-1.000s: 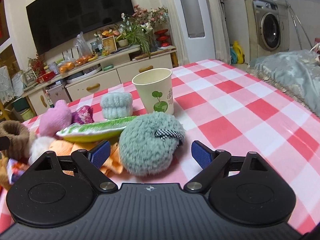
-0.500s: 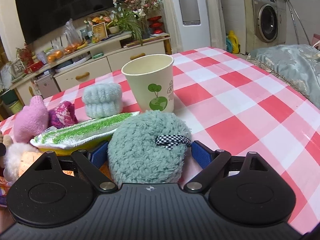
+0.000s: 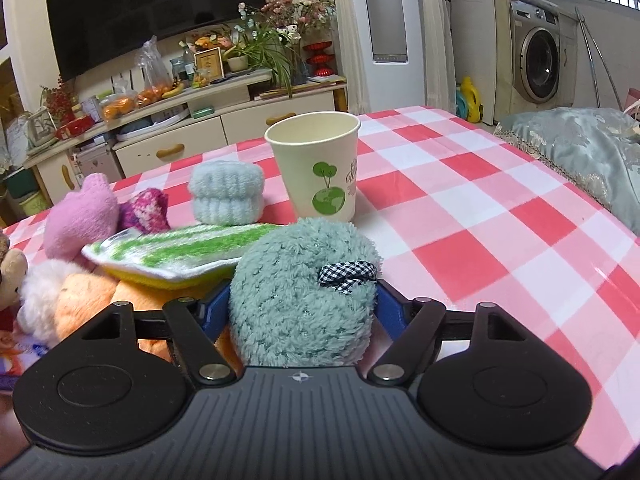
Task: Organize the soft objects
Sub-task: 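Carry the brown headband and teal pad over the cardboard box with both tools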
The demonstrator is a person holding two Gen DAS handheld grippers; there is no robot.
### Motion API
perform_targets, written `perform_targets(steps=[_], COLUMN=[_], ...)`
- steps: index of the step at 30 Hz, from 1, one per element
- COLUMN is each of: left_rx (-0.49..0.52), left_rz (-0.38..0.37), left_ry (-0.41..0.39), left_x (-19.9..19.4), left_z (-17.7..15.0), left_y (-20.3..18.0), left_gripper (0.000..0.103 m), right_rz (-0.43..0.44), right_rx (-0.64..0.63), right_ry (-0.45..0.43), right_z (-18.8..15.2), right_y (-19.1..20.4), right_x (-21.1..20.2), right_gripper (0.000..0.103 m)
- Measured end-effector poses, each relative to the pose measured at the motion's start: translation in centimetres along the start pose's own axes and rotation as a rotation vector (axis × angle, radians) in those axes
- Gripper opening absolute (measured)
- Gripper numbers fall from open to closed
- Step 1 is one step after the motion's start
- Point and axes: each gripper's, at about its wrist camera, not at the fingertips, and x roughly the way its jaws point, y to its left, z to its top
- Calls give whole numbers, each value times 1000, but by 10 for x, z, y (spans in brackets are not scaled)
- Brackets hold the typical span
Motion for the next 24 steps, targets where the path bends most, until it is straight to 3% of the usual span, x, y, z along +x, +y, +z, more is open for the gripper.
perform_targets(steps=[11,24], left_rx=[-36,-71], left_rz=[-76,-104], left_ry=[-21,-44], left_x=[-33,-59], left_z=[-10,-18], left_y=[14,40], left_gripper=[47,48], right_rz=[72,150], right_rx=[-9,-129], right_ry=[26,32], right_z=[-13,-20], right_y=[17,54], right_x=[-20,-38], right_gripper=[91,90])
